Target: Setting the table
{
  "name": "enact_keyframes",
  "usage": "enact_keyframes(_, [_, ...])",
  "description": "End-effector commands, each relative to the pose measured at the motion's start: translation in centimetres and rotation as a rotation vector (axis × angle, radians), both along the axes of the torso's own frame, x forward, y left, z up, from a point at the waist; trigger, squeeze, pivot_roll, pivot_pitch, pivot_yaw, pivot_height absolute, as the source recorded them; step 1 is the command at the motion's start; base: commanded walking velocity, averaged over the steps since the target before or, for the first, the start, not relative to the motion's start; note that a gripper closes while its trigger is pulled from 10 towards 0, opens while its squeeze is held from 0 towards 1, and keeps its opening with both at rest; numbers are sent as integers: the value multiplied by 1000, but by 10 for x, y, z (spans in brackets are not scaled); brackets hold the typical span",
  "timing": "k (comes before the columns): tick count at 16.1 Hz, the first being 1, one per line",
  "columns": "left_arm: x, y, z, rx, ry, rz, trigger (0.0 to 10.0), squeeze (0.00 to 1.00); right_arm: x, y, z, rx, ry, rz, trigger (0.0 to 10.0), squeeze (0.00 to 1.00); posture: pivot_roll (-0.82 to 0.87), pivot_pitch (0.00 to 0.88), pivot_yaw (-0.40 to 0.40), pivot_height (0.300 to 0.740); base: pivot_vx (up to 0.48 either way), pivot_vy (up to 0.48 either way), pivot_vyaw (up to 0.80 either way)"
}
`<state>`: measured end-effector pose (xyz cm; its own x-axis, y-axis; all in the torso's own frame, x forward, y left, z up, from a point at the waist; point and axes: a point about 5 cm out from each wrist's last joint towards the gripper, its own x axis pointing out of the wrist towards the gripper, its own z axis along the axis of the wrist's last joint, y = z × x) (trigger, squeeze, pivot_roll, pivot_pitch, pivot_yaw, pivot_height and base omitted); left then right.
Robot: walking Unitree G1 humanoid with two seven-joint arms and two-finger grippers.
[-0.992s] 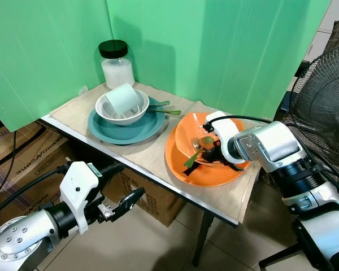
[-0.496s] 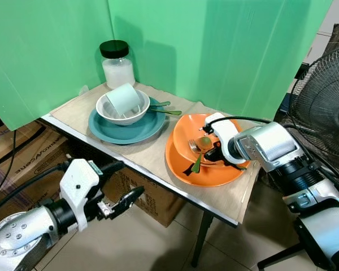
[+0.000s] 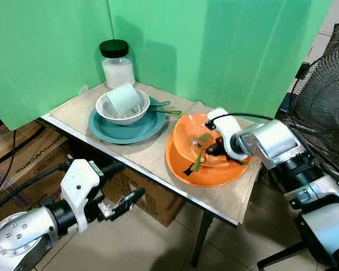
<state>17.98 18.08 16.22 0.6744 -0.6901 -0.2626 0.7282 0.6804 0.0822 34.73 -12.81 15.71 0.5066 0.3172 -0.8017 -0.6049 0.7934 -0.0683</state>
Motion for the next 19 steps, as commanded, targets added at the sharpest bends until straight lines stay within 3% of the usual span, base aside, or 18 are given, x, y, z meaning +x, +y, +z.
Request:
enact_keyframes(1, [-3,-2,0,9,17,-26,10000,0,5,2,12,-15,-58,27,0,0,-15,0,9,740,0,0,0])
enact_keyframes(6, [-2,0,-1,18,24,-29,10000,0,15,-7,24,-22,-127,-9,0,0,-17,0,14,740,0,0,0])
enact_keyframes(13, [0,-1,-5,35,27,-38,10000,0,21,-14,16,-115,-193,-72,0,0,-20,0,16,740,0,0,0])
enact_keyframes(19, [-2,-2,-8,40,37,-46,10000,0,30,-18,36,-267,-411,-48,0,0,-23,0,12,740,0,0,0])
